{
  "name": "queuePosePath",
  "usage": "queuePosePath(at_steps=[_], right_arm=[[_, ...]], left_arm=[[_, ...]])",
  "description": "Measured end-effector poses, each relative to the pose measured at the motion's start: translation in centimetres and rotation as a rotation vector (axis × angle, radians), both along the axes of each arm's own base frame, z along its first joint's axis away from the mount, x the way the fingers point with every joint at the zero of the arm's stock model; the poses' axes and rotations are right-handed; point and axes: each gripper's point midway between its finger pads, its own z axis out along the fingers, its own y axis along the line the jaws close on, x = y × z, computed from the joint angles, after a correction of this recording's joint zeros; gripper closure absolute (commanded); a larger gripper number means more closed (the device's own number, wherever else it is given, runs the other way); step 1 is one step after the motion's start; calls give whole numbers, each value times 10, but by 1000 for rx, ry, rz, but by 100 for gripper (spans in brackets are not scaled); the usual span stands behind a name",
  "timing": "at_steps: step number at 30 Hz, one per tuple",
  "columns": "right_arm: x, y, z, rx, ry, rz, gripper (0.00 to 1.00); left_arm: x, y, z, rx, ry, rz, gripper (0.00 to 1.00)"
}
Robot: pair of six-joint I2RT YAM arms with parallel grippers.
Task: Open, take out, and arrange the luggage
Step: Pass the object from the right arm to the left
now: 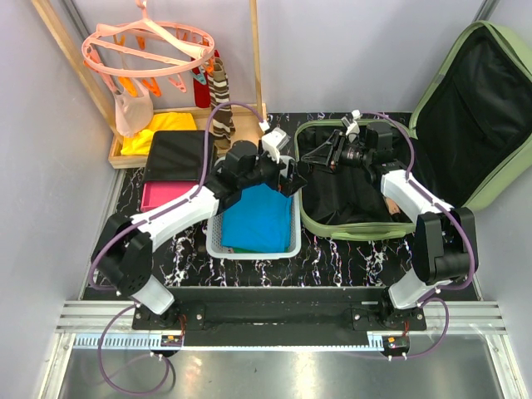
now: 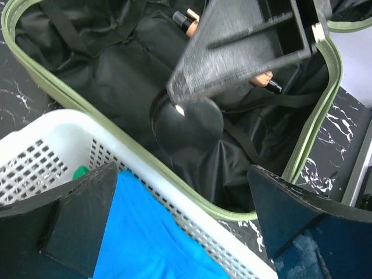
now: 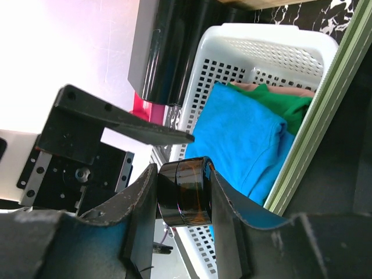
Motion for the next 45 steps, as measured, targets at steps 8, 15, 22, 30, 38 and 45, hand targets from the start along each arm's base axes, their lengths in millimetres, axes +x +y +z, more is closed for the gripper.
queuePosePath(at_steps=[8,15,22,30,38,45], right_arm=[[-6,2,3,10,2,23,100],[-12,6,1,4,12,42,100],[-11,5,-1,-4,12,38,100],[-12,4,-6,-18,23,36,77],[-10,-1,-12,-42,29,17,14],[13,-51,2,-41,2,-129,13]], left_arm=[[16,-21,6,-12,-21,-35,5],[20,-33,-5,10,-15,-56,28],[17,-40,-9,22,-17,-81,65],[14,-41,-13,29,-9,-90,100],[13,-37,-21,54,-3,-69,100],[-3,-19,-4,34,-4,-51,100]])
